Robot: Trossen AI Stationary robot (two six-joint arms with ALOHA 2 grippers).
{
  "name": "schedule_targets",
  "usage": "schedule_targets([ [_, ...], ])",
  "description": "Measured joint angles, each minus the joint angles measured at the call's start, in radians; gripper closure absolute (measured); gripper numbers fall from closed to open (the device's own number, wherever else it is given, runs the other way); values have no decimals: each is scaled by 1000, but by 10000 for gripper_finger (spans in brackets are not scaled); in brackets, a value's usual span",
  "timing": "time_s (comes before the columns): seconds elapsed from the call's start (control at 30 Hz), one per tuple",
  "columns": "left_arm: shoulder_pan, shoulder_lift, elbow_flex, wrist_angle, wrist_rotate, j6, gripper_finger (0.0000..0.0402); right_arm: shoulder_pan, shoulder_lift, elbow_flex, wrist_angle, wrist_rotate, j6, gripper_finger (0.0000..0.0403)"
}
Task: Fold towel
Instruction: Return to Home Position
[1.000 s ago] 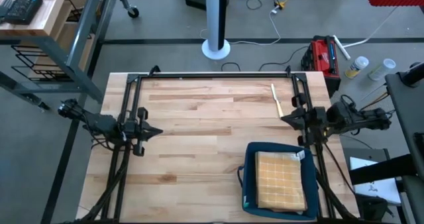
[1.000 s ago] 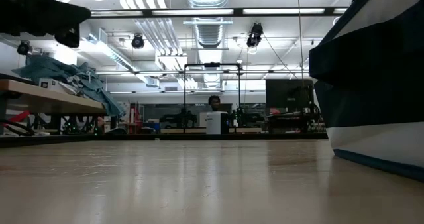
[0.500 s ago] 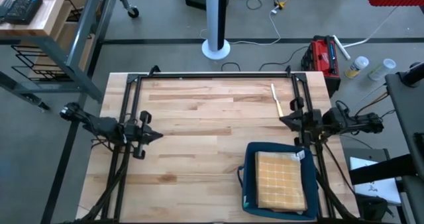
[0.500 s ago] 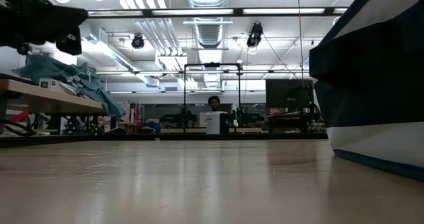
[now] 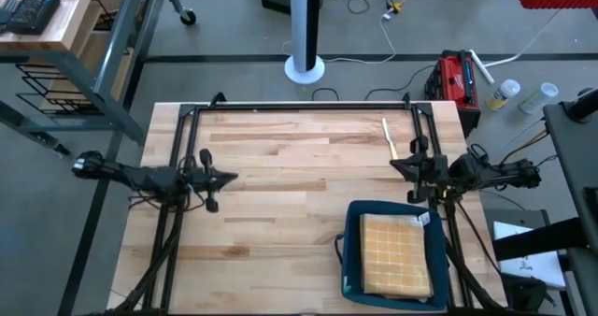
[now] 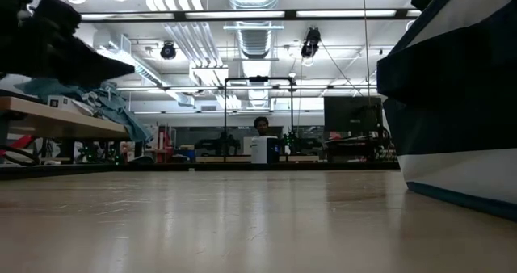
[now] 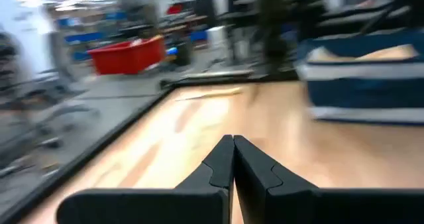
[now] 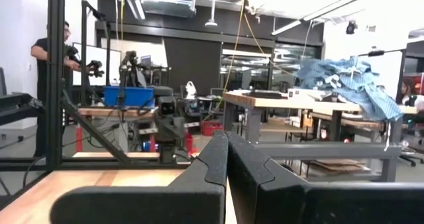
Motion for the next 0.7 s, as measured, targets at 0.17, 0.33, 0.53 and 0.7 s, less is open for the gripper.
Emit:
schedule_targets([
  [0.17,28,32,0,119,103,68,401,0,0,0,-14,0,0,403],
  [0.33,28,4,35,136,159,122,401,0,0,0,-63,0,56,403],
  [0.53,28,-48,43,106,158,123,401,0,0,0,-127,-1,275,403],
  [0.7,28,-44,43,103,93,135,401,0,6,0,-134,-1,340,403],
])
